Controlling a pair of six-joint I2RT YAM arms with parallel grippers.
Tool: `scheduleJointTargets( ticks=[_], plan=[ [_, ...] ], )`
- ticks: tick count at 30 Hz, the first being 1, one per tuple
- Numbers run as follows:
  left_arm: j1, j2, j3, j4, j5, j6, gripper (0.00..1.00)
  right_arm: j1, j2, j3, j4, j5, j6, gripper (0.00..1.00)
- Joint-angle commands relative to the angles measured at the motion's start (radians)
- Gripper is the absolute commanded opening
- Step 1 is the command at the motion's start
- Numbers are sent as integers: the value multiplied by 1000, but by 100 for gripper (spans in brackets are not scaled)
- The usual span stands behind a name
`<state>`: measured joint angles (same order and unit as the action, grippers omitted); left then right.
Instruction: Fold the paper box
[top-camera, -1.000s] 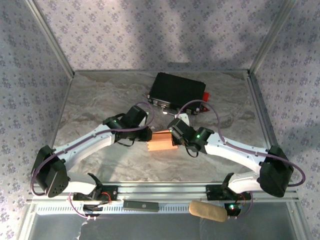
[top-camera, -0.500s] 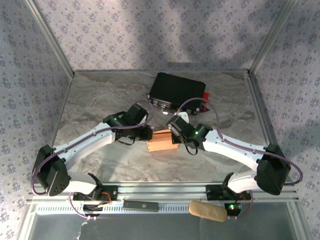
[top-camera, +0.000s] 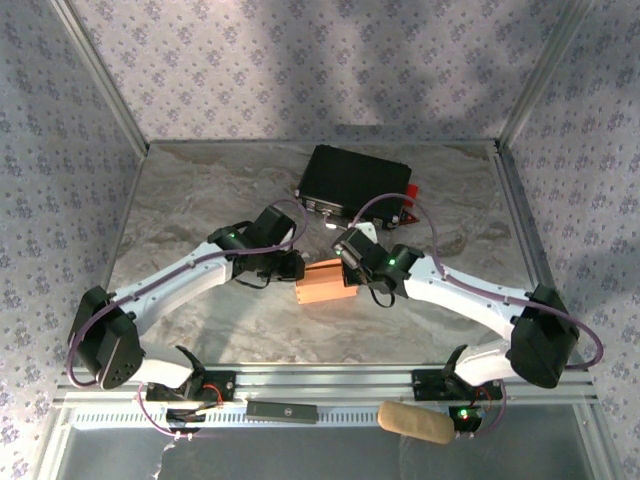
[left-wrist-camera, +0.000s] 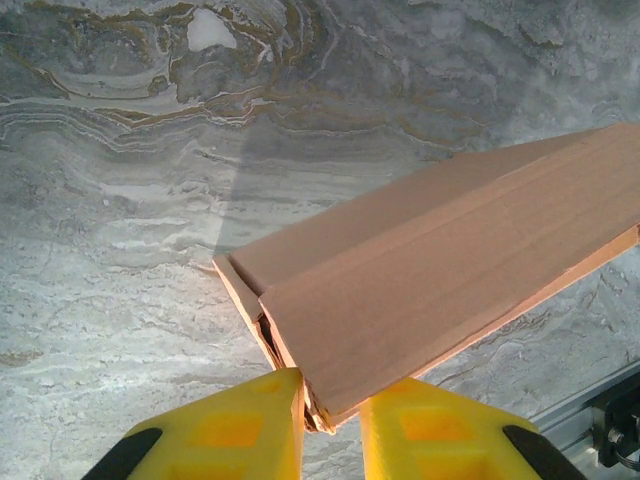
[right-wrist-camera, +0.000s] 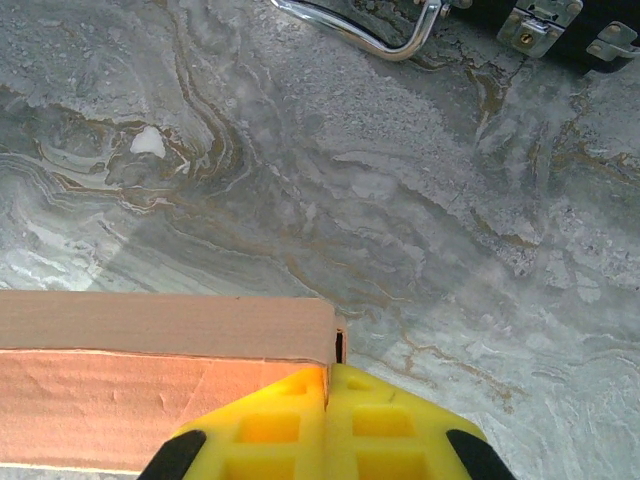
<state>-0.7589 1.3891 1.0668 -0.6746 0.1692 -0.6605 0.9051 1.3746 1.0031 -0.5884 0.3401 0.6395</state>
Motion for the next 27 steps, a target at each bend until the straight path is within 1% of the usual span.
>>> scheduleJointTargets(
  ticks=[1, 10, 11, 14, 20, 27],
  plan=[
    [-3, 4, 32, 3, 44, -5, 21, 1, 12, 25, -8, -39, -3, 2],
    [-11, -39, -30, 36, 3, 0, 18, 17, 2, -22, 27, -11, -3, 2],
    [-14, -45, -37, 38, -6, 0, 18, 22, -2, -37, 37, -2, -38, 2],
    [-22, -56, -55, 45, -22, 0, 17, 26, -13, -68, 54, 17, -45, 1],
    [-58, -67, -67, 47, -74, -1, 15, 33, -56, -120, 89, 31, -69, 2],
    [-100, -57, -67, 31, -136, -11, 14, 32, -57, -127, 79, 25, -75, 2]
  ],
)
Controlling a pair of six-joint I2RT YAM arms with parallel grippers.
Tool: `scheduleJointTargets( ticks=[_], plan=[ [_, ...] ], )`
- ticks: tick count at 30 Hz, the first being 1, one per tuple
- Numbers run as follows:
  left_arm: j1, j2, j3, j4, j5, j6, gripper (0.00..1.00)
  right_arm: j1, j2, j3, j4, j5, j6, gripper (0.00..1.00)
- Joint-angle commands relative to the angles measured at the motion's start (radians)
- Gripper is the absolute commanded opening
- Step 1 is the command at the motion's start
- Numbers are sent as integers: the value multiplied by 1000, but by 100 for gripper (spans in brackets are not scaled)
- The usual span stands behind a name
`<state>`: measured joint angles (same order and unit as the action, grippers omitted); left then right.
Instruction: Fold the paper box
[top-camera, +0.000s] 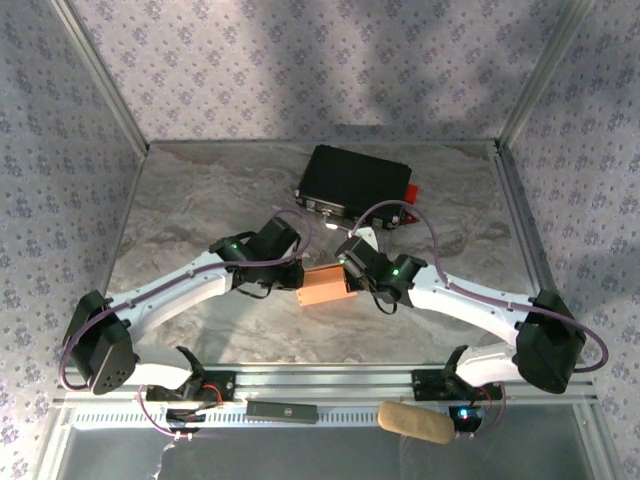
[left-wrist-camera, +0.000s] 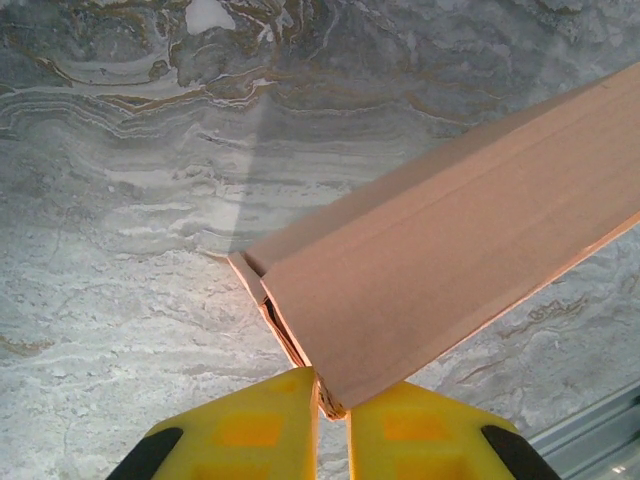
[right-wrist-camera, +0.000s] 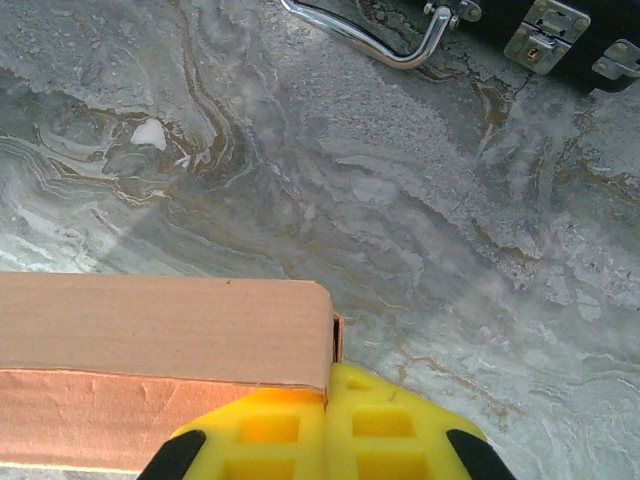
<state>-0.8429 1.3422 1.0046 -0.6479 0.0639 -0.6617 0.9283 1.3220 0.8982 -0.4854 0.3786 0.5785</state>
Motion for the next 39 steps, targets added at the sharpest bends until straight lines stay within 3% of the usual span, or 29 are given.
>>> scheduleJointTargets(
  ticks=[1, 7, 16, 24, 32, 39],
  plan=[
    [-19, -10, -6, 1, -39, -12, 14, 9, -4, -22, -25, -20, -12, 3],
    [-35, -14, -1, -12, -75, -16, 13, 11, -26, -3, -52, -56, 14, 13],
    [-44, -10, -3, -10, -90, -22, 12, 4, -106, -1, -71, -149, 126, 41],
    [-47, -6, 4, -7, -95, -26, 12, 2, -161, 15, -82, -198, 196, 53],
    [-52, -10, 5, -7, -98, -29, 11, -24, -391, -136, 27, -161, 652, 69],
    [-55, -2, 7, -7, -99, -27, 11, -50, -369, -212, 175, -282, 1031, 75]
  ],
)
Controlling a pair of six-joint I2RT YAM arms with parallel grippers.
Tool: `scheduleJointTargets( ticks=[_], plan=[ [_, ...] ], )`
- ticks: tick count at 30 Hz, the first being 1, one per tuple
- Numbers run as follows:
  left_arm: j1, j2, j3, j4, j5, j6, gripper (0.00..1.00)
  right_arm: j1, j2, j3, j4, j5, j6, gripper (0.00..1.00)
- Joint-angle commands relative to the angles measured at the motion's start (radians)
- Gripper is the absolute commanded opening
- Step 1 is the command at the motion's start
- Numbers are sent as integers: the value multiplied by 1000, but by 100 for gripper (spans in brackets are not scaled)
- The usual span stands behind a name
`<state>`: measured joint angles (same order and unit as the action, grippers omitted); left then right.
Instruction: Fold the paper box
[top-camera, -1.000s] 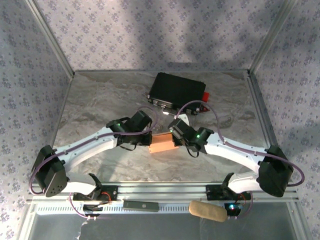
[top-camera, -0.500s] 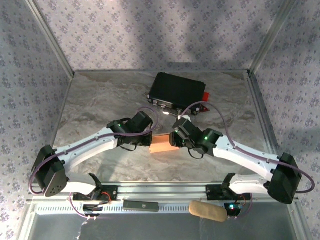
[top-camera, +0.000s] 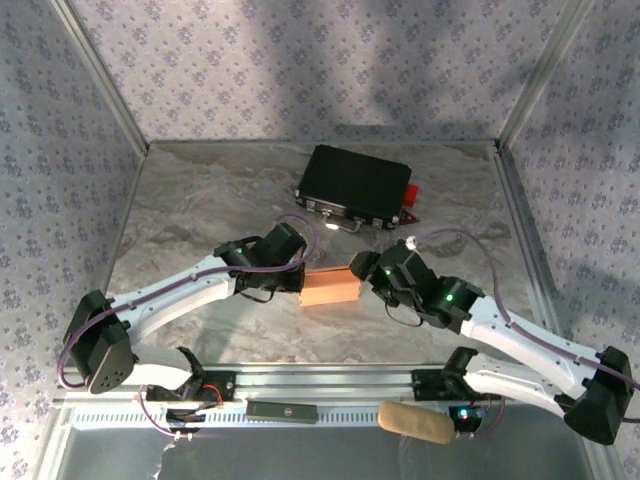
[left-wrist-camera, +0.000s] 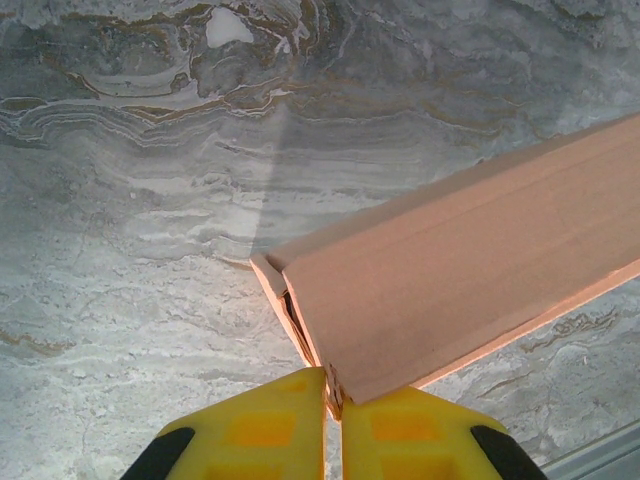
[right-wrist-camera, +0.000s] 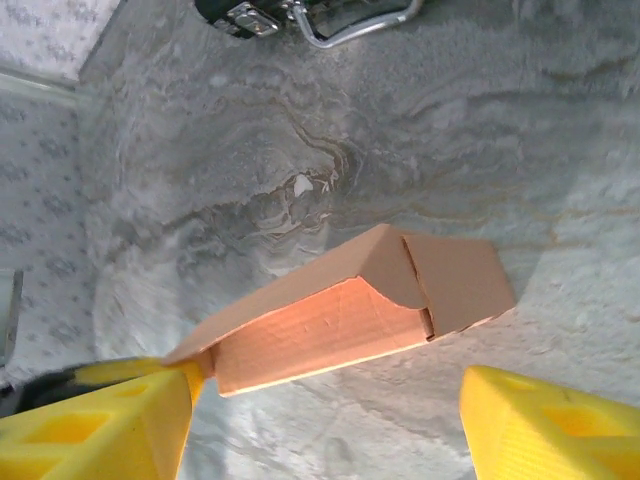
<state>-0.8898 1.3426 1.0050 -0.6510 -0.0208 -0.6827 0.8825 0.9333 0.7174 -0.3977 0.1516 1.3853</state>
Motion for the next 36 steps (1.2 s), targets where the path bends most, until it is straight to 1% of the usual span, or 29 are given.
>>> scheduleJointTargets(
  ticks=[1, 2, 4, 6, 10, 12, 15, 18, 21, 23, 26, 32, 36],
  plan=[
    [-8, -4, 6, -4, -15, -5, 11, -11, 31, -47, 118, -75, 250, 76],
    [-8, -5, 5, -4, -14, -6, 11, -16, 37, -60, 151, -89, 258, 76],
    [-8, -8, 6, -6, -15, -6, 11, -35, 45, -95, 232, -115, 290, 81],
    [-8, -11, 7, -9, -15, -5, 11, -51, 48, -112, 269, -135, 302, 83],
    [-9, -13, 10, -12, -18, 0, 11, -76, 44, -114, 240, -163, 318, 83],
    [-9, -10, 12, -10, -18, -2, 10, -86, 48, -138, 256, -179, 338, 81],
    [-9, -5, 15, -7, -17, -2, 10, -114, 75, -184, 327, -210, 360, 78],
    [-9, -4, 18, -8, -16, 0, 11, -149, 114, -198, 363, -252, 347, 74],
    [-9, -4, 24, -10, -16, 2, 11, -165, 137, -208, 383, -281, 349, 68],
    [-10, -3, 26, -12, -17, 3, 12, -163, 137, -207, 369, -280, 347, 64],
    [-9, -6, 25, -13, -19, 3, 12, -170, 131, -213, 353, -299, 347, 63],
    [-9, -5, 22, -8, -22, 0, 11, -195, 18, -210, 241, -274, 322, 74],
    [-9, -12, 23, -7, -30, -3, 11, -230, -26, -180, 154, -294, 289, 77]
  ],
)
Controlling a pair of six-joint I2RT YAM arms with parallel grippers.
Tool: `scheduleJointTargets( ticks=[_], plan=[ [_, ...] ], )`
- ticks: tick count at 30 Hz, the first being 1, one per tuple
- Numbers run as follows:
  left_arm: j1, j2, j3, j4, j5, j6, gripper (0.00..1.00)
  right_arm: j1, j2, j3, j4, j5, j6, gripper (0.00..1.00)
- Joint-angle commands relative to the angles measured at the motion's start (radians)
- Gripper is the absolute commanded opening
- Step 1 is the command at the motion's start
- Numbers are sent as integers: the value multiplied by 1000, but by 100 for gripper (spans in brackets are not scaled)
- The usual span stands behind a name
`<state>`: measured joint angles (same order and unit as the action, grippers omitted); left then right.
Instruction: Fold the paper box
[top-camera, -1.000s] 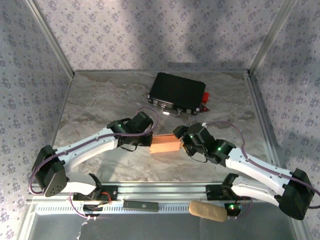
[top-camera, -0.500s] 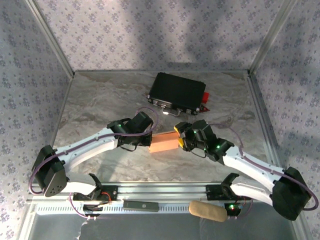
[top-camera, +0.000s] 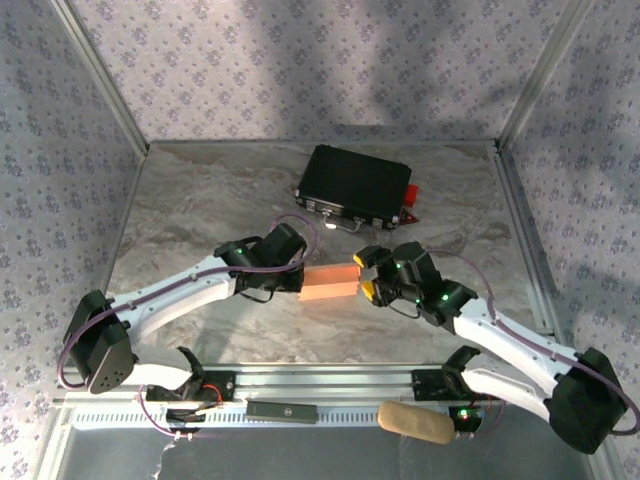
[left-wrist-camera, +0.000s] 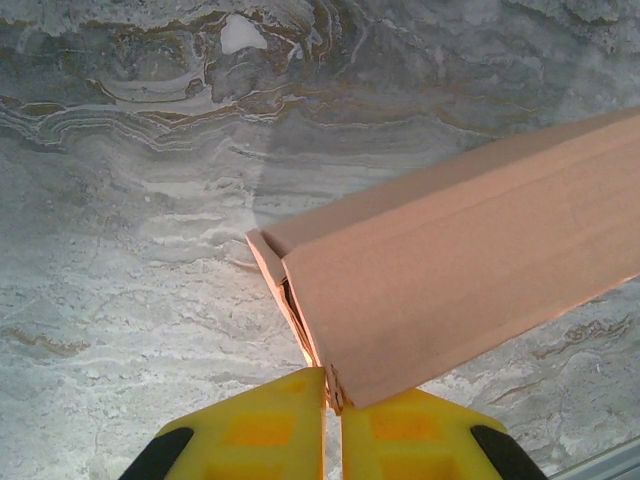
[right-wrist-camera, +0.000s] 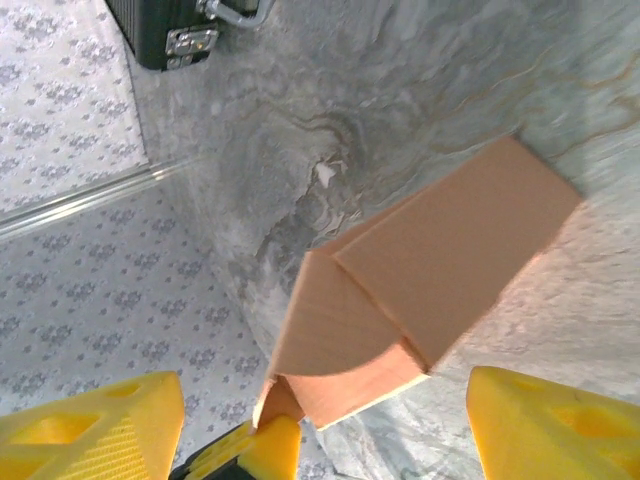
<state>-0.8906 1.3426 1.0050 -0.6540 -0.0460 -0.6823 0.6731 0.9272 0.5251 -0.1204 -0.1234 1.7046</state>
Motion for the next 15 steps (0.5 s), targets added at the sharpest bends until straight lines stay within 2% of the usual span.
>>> scheduleJointTargets(
  ticks=[1, 5, 12, 15],
  plan=[
    [-8, -13, 24, -4, -6, -3, 11, -26, -19, 18, -132, -30, -37, 78],
    [-8, -15, 25, -4, -5, -3, 11, -16, 14, 28, -105, -57, -35, 82],
    [-8, -13, 25, -7, 2, -2, 11, 6, 91, 43, 20, -45, -19, 83],
    [-9, -16, 24, -10, 1, 1, 11, 19, 74, 77, -29, -16, -45, 82]
  ],
)
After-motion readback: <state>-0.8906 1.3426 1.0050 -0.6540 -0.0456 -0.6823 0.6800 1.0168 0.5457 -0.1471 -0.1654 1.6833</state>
